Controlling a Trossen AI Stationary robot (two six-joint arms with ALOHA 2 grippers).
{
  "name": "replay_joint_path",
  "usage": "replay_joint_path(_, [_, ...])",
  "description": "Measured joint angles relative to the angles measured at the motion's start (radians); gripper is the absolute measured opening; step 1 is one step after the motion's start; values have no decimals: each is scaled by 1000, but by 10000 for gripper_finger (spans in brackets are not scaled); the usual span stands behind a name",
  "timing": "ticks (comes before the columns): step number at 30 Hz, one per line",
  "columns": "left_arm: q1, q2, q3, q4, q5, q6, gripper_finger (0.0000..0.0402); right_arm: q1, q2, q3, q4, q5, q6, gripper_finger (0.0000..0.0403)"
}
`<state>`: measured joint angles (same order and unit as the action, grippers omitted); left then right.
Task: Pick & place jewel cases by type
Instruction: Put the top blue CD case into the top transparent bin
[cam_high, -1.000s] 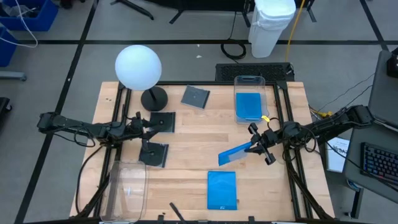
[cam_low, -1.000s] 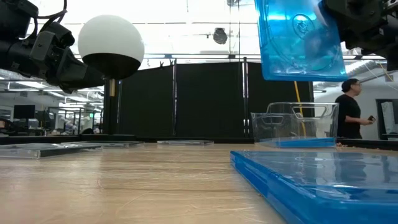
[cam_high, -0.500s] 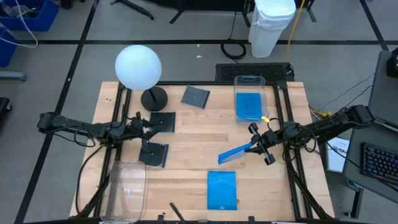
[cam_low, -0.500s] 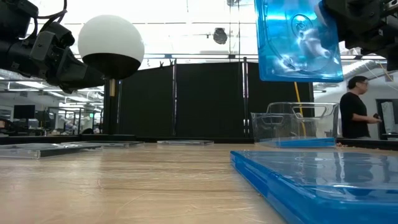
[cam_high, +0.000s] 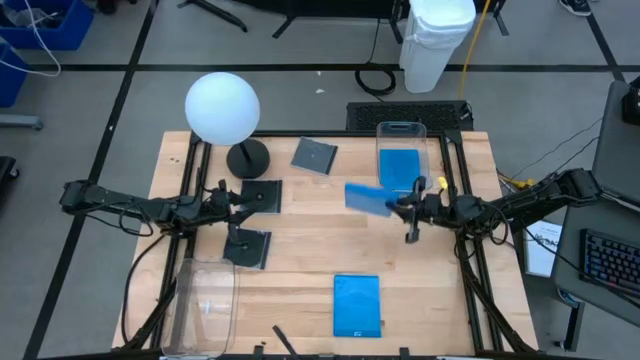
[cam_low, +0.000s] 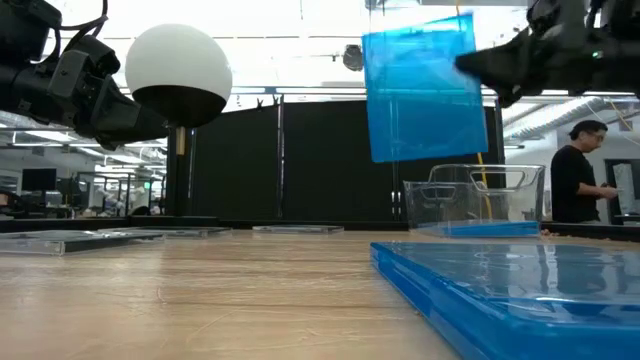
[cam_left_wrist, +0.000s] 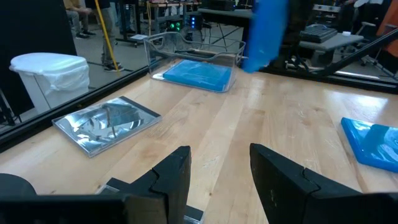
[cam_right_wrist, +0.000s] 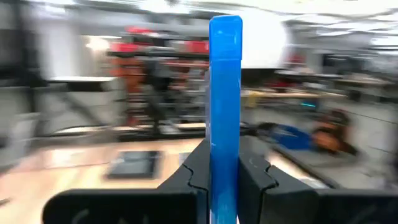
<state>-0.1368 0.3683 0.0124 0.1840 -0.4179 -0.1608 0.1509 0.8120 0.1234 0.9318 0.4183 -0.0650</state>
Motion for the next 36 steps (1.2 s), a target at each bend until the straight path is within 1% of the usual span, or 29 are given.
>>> replay_joint_path(2, [0, 0, 0, 0, 0, 0, 170, 0, 0, 0, 1, 97, 0, 26])
replay_joint_path(3, [0, 0, 0, 0, 0, 0, 170, -1, 0, 0, 0, 129, -2, 26])
replay_joint_path(4, [0, 0, 0, 0, 0, 0, 170, -3, 0, 0, -1, 139, -5, 26])
replay_joint_path(9, [0, 0, 0, 0, 0, 0, 170, -13, 0, 0, -8, 130, -1, 26])
replay_joint_path(12, [0, 0, 0, 0, 0, 0, 170, -14, 0, 0, 41, 129, -12, 26])
replay_joint_path(15, [0, 0, 0, 0, 0, 0, 170, -14, -20, 12, 161, 127, -96, 26])
replay_joint_path(17, [0, 0, 0, 0, 0, 0, 170, -14, -60, 45, 169, 109, -166, 26])
replay_joint_path(18, [0, 0, 0, 0, 0, 0, 170, -14, -84, 68, 142, 106, -196, 26])
replay_joint_path(20, [0, 0, 0, 0, 0, 0, 170, -15, -135, 133, 22, 105, -235, 26])
replay_joint_path(23, [0, 0, 0, 0, 0, 0, 170, -27, -195, 259, -264, 106, -255, 26])
replay_joint_path(25, [0, 0, 0, 0, 0, 0, 170, -42, -210, 343, -435, 122, -253, 26])
replay_joint_path(28, [0, 0, 0, 0, 0, 0, 170, -66, -212, 453, -639, 197, -269, 26])
replay_joint_path(31, [0, 0, 0, 0, 0, 0, 170, -96, -206, 527, -818, 325, -284, 26])
replay_joint_path(34, [0, 0, 0, 0, 0, 0, 170, -128, -206, 539, -921, 424, -266, 26])
replay_joint_path(36, [0, 0, 0, 0, 0, 0, 170, -153, -204, 539, -992, 442, -210, 26])
